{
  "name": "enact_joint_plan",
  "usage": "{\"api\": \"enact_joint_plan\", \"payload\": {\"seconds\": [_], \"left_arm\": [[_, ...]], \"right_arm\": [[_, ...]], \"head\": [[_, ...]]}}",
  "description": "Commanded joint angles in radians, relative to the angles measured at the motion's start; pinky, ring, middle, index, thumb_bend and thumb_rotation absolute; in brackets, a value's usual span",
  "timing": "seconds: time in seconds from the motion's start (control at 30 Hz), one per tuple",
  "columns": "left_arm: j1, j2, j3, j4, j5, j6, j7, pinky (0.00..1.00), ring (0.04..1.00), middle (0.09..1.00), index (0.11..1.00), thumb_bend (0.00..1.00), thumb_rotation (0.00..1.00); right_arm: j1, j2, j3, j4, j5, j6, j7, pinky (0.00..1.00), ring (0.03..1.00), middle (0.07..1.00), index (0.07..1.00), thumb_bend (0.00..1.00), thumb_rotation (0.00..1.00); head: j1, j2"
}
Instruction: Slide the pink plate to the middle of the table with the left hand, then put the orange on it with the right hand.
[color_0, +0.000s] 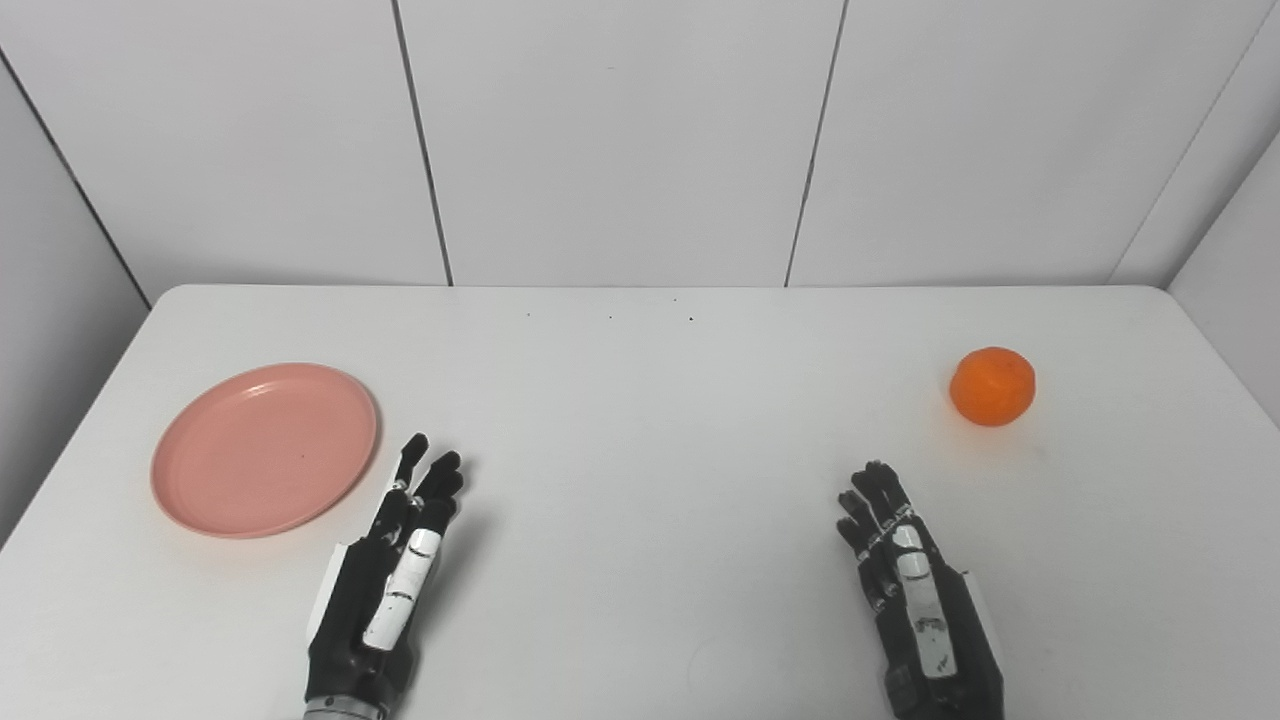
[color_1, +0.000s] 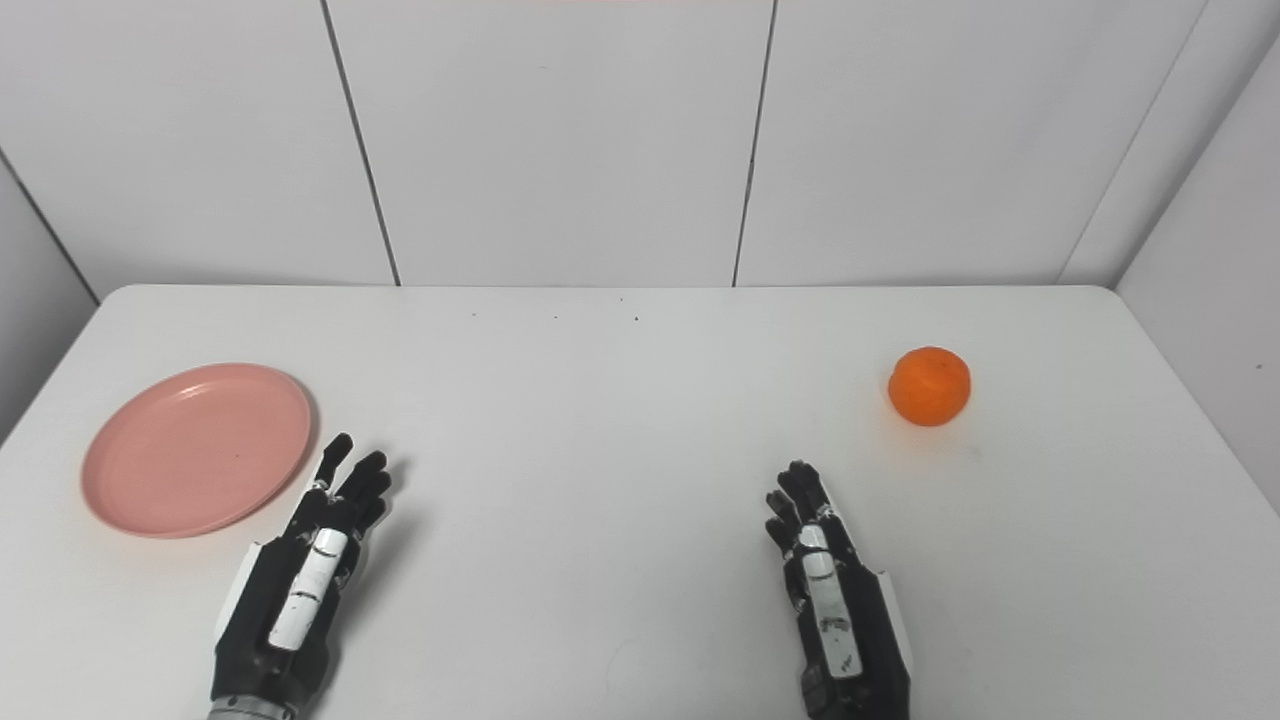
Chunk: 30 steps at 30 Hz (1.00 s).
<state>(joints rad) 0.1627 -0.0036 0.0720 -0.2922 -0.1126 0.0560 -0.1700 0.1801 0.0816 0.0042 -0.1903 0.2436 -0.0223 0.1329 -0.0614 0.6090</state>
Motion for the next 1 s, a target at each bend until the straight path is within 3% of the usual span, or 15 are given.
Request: {"api": "enact_joint_plan", "payload": {"seconds": [0.0, 0.83, 0.97], "left_arm": [[0.094, 0.035, -0.004, -0.022, 0.001, -0.022, -0.003, 0.97, 0.943, 0.929, 0.964, 0.65, 0.72], [0.096, 0.037, -0.006, -0.02, 0.006, -0.023, -0.004, 0.97, 0.949, 0.935, 0.97, 0.63, 0.72], [0.097, 0.029, -0.018, -0.014, 0.022, -0.033, -0.002, 0.97, 0.948, 0.935, 0.97, 0.64, 0.72]], "right_arm": [[0.022, -0.018, -0.008, 0.03, 0.007, 0.032, -0.007, 0.97, 0.945, 0.942, 0.927, 0.73, 0.79], [0.022, -0.022, -0.003, 0.037, 0.006, 0.035, -0.015, 0.94, 0.925, 0.92, 0.91, 0.74, 0.77], [0.02, -0.037, -0.01, 0.043, 0.017, 0.031, -0.007, 0.94, 0.926, 0.921, 0.913, 0.74, 0.78]], "head": [[0.004, -0.001], [0.002, 0.0], [0.072, -0.019]]}}
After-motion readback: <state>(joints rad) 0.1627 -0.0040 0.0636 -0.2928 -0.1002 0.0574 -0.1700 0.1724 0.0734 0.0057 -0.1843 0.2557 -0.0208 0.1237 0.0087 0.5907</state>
